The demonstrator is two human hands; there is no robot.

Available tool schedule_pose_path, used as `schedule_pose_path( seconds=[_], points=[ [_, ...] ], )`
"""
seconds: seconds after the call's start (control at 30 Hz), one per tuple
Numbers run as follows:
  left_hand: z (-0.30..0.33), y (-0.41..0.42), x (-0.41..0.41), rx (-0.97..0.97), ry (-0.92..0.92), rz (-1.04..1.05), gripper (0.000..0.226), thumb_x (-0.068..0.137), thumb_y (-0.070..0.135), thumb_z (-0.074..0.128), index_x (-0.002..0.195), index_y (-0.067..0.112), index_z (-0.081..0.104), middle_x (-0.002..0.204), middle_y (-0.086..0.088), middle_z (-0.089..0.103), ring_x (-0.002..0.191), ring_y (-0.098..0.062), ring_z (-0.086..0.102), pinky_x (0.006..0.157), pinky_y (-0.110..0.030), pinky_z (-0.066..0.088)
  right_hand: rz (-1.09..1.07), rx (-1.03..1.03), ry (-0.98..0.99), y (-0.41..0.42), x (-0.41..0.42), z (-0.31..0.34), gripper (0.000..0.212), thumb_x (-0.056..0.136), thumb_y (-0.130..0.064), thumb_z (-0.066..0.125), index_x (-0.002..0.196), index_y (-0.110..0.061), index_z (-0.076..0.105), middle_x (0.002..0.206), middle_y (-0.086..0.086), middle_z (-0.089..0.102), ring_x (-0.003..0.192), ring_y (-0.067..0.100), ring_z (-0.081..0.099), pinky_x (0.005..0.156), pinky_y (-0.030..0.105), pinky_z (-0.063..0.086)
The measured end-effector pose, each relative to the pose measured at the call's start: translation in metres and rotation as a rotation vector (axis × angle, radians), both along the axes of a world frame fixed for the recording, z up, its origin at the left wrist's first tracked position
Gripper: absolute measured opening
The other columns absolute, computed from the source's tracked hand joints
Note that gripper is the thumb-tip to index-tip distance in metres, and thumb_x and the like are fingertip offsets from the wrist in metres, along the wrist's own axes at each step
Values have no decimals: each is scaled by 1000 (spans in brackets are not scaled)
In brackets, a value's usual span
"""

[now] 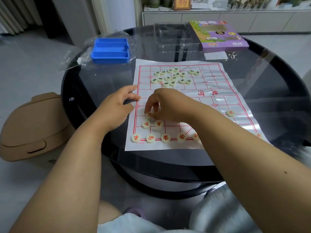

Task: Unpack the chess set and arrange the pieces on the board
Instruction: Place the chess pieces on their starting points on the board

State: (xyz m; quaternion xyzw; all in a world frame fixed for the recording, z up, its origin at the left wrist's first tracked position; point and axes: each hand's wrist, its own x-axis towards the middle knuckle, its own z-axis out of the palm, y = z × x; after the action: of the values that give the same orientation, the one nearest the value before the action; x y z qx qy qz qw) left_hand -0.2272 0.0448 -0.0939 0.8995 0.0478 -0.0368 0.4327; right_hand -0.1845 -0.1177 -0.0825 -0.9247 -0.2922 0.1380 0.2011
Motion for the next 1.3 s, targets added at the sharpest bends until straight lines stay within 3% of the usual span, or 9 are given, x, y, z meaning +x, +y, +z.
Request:
schedule_pose_path(
  seconds=[0.23,0.5,0.67,0.8,0.9,0.97,1.03,1.2,1.3],
  points=[
    [-2,-1,0,-2,-2,8,50,98,15,49,143,34,37,129,18,56,116,-9,54,84,-28,47,-28,61,-21,-19,5,15,31,86,-18,66,116,-27,66,102,-8,57,78,6,51,62,10,39],
    [-3,1,1,-63,3,45,41,101,16,45,139,29,45,127,15,60,115,-11,58,83,-26,51,-3,-35,-25,-24,11,7,34,85,-15,68,115,-31,65,107,-5,60,86,11,56,71,18,49],
    [-5,1,1,-89,5,42,40,100,17,45,139,26,47,126,14,61,115,-11,59,93,-35,52,9,-67,-30,-20,11,4,27,87,-13,64,110,-27,67,108,-3,60,88,14,56,77,22,52],
    [-1,-2,-1,-133,-16,49,31,100,30,45,130,32,53,112,19,62,100,-5,61,79,-19,46,-35,-37,-85,-10,16,7,25,89,-14,61,113,-22,65,107,-3,58,92,14,55,75,20,47],
    [2,-4,-4,-135,-32,38,19,102,31,38,111,46,44,108,19,60,85,7,53,68,-10,33,-32,-13,-132,7,19,6,25,88,-18,62,113,-22,65,111,-1,59,96,16,55,80,25,48],
    [2,-4,-4,-157,-43,43,19,103,30,37,107,47,40,108,16,61,90,5,55,68,-9,32,-27,-20,-129,16,21,3,26,88,-19,62,113,-23,66,112,0,60,98,17,56,86,29,50],
    [0,-3,-3,-173,-50,46,22,103,29,37,113,47,43,109,15,62,99,-1,56,71,-10,33,-22,-31,-122,22,24,1,26,87,-20,63,113,-24,67,111,0,60,98,18,57,87,31,51],
    [-4,1,-1,-173,-61,43,24,103,29,38,116,48,45,102,22,59,93,6,54,74,-11,34,-13,-34,-114,25,25,-4,25,85,-24,66,111,-26,67,107,-2,59,92,17,55,77,26,47],
    [-6,2,0,-170,-59,46,32,102,29,39,132,35,52,108,19,61,103,-2,57,86,-19,41,-22,-1,-120,24,24,-4,26,85,-26,67,111,-26,67,106,-2,60,89,15,54,76,25,46]
  ],
)
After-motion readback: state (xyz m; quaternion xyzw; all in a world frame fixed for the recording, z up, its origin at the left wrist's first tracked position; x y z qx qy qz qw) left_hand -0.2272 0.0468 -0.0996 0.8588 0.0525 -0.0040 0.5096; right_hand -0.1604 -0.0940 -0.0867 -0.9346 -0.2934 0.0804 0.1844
